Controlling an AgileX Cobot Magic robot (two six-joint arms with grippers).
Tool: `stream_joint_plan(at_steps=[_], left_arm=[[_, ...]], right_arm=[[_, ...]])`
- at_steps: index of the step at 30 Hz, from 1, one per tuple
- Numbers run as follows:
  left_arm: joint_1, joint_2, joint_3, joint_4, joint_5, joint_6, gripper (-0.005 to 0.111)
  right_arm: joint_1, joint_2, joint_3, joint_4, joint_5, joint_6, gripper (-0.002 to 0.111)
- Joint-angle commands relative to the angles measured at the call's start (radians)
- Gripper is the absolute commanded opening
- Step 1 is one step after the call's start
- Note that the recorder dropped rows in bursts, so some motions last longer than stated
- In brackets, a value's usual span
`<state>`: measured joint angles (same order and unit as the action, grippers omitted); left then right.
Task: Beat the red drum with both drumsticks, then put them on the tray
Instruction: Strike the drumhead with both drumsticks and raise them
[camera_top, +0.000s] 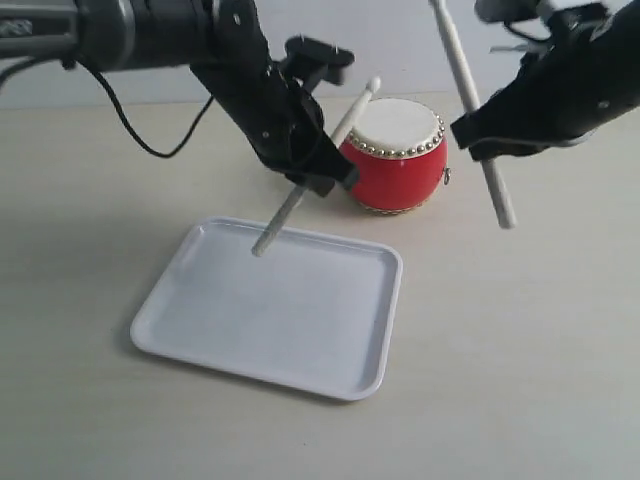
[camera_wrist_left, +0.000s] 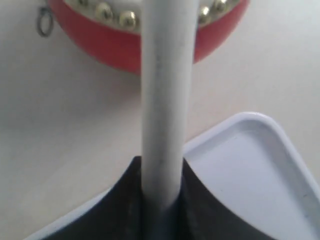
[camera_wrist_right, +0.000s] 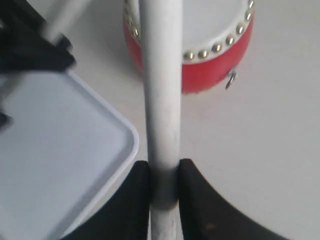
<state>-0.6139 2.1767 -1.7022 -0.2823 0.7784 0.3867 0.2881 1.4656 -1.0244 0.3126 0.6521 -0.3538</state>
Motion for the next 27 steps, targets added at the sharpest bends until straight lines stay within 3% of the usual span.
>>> stream_joint_plan(at_steps=[1,7,14,27], left_arm=[[-0.004,0.079,0.002,-0.013,-0.006,0.006,0.000],[-0.004,0.090,-0.009,-0.007,0.048,0.042,0.000],[-0.006,0.064,-0.142,0.006,0.288,0.028,0.000],[-0.007,-0.120,-0.158,0.002,0.308,-0.002,0.000]], right_arm=[[-0.003,-0.139,-0.006,0.018,0.007,0.009,0.000],[-0.003,-0.176,-0.006,0.027,0.007,0.009,0.000],[-0.003,-0.025,0.024,0.027,-0.054,-0.002,0.000],[-0.003,0.360,0.040,0.028,-0.135,-0.019,0.000]])
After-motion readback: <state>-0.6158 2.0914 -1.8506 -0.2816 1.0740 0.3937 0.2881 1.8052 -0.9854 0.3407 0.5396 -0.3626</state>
